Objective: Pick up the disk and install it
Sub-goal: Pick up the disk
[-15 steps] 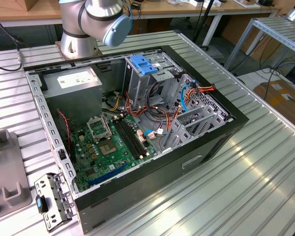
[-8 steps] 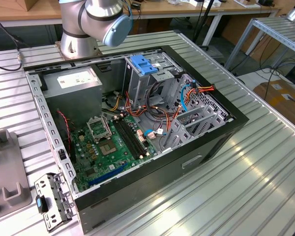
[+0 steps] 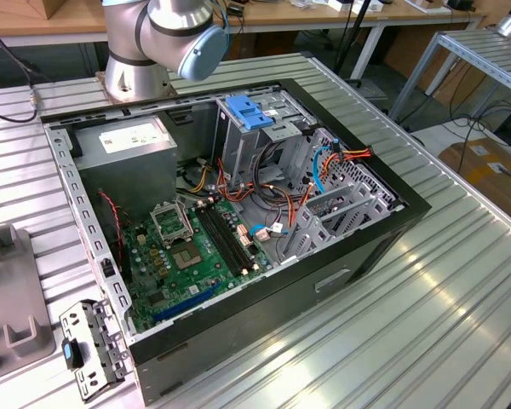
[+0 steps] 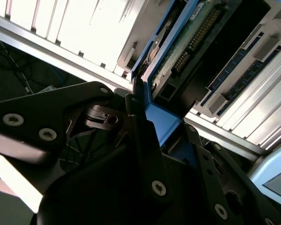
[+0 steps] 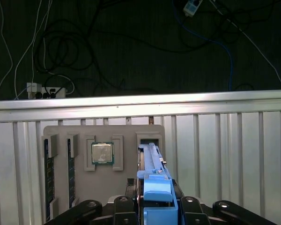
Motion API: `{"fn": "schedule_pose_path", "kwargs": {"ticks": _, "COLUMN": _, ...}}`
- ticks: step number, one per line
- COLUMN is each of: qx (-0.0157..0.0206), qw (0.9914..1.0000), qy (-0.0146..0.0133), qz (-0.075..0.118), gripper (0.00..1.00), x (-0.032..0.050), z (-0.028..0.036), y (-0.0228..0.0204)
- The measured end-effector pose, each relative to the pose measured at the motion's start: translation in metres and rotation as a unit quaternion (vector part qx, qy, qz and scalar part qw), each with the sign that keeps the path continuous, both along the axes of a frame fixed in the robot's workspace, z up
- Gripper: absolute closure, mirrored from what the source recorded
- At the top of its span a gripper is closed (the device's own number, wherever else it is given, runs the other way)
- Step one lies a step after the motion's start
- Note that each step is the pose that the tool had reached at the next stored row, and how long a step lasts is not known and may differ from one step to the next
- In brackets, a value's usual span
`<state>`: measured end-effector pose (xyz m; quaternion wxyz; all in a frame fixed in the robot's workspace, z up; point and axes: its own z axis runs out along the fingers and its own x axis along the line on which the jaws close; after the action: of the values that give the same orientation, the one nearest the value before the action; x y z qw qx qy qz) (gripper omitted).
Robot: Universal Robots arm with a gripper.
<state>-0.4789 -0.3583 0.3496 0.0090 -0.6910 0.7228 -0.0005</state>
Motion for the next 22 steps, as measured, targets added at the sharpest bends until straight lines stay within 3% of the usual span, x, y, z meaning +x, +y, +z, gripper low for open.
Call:
{"fn": "schedule_pose_path", "kwargs": {"ticks": 11, "qx": -0.0001, "qw": 1.00000, "qy": 0.0000, "qz": 0.000, "gripper": 0.63, "x": 0.0000, "z": 0.0033, "y": 0.0000}}
{"fn": "schedule_pose_path", "kwargs": {"ticks": 22, "qx": -0.0001, "qw": 1.00000, "qy": 0.0000, "qz": 0.000, "gripper": 0.63, "x": 0.0001, "z": 0.0109, "y": 0.0000}}
